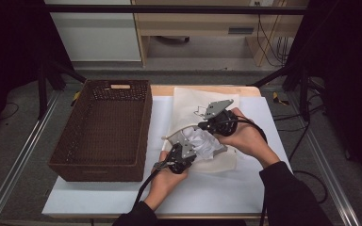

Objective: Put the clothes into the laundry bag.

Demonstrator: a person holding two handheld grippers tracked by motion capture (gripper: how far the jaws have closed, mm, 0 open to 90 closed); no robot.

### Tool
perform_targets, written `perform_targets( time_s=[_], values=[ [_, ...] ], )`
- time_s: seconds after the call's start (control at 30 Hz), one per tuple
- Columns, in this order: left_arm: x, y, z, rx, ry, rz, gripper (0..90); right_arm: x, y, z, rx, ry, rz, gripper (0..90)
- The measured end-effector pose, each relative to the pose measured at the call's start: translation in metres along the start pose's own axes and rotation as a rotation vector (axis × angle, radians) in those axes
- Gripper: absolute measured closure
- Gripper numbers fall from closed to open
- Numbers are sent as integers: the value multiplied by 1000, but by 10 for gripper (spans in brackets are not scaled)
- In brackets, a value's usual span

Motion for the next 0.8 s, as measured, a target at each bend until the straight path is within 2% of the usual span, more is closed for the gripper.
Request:
perform_targets(
  time_s=[0.8],
  values=[
    [-5,4,3,10,-9,5,900,0,2,4,-5,-1,0,900]
  ],
)
Point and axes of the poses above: each handheld gripper's, and its own axes: y roughly forward along the jaws, z roughly out of its top, x roughly to its right, the point moved 7 cm from there along y, roughly forward along the jaws, and after that the axes turned 7 degrees about -z, right-handed, at the moved point
